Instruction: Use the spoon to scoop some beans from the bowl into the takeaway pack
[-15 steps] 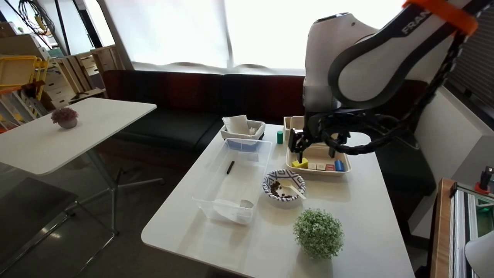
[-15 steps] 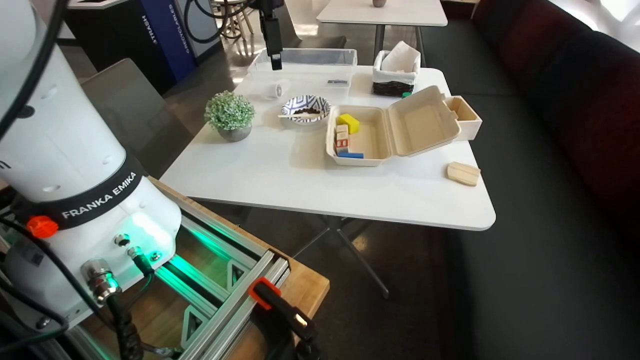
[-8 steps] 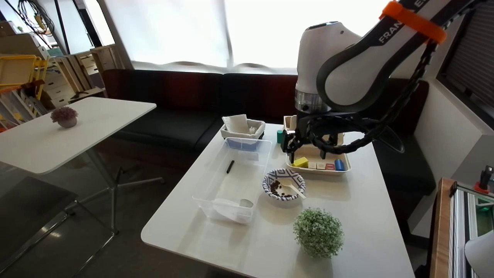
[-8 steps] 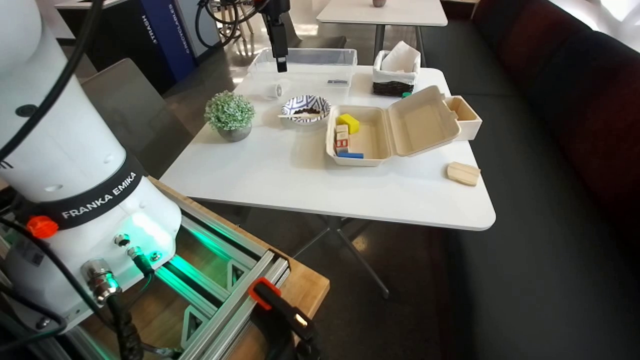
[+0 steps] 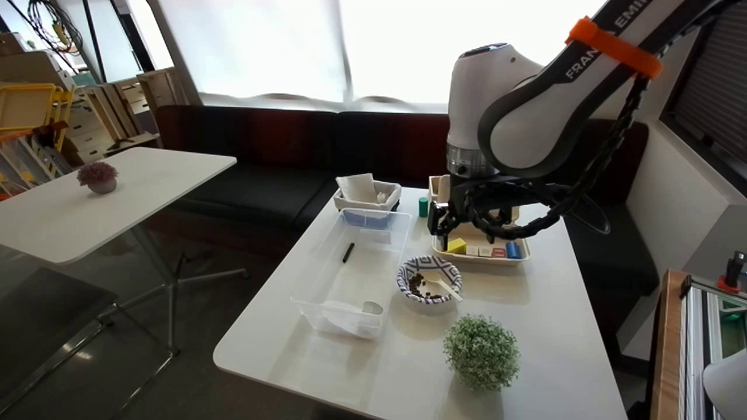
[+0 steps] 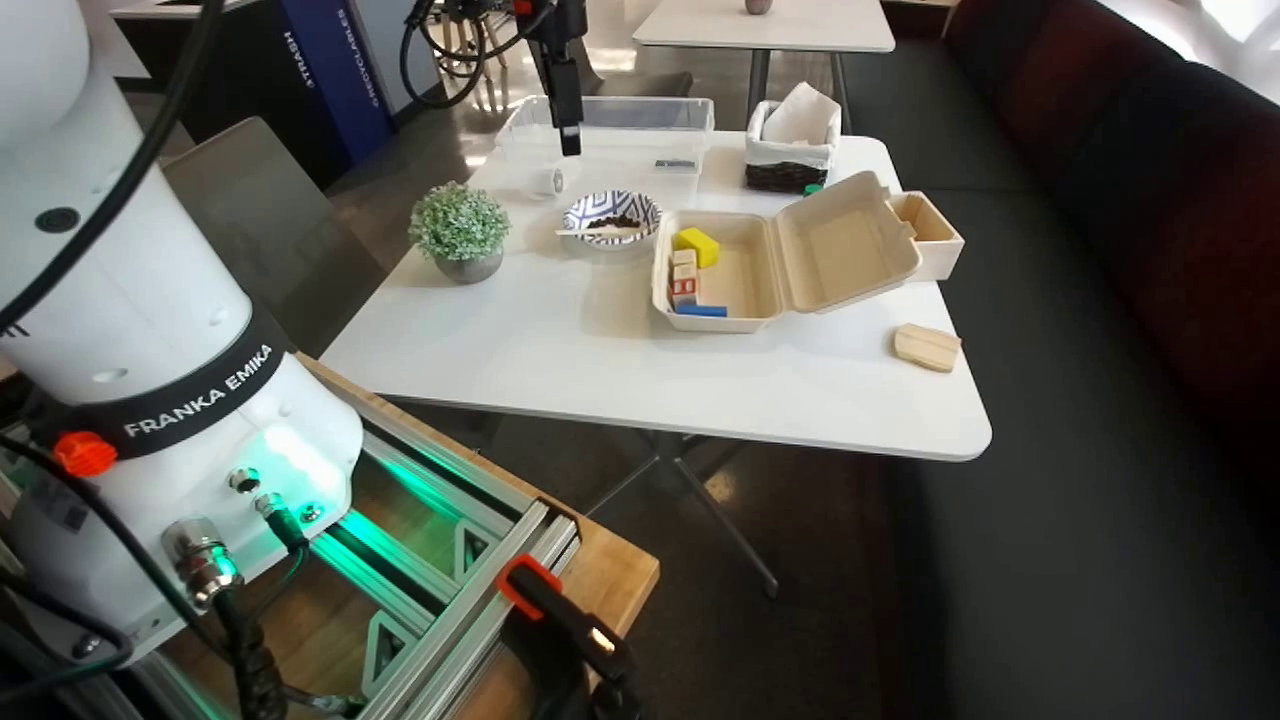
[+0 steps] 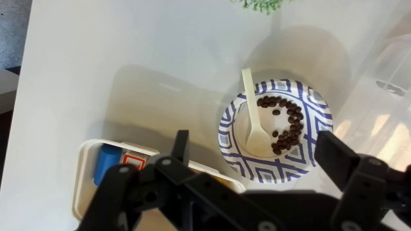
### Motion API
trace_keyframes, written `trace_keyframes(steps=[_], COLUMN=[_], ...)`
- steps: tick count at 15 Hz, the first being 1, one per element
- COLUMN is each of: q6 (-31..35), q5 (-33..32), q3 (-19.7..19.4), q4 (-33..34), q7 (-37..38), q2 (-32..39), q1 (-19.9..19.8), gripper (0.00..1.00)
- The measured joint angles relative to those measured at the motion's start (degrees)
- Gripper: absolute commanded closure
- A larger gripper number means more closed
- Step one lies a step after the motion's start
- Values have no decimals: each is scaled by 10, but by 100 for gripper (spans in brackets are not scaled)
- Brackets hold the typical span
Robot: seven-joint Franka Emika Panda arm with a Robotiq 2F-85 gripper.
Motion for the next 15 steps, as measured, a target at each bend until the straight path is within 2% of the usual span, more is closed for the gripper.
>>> trace_keyframes(steps=[6,9,11,12,15], q6=[52,101,140,157,187], q5=[7,7,7,8,7], q3=[-18,-35,-48,-55,-85], q4=[16,27,36,41,61], q7=[3,13,13,13,13], q2=[79,123,150,162,195], q1=[26,45,57,63,90], gripper=[0,0,6,4,10])
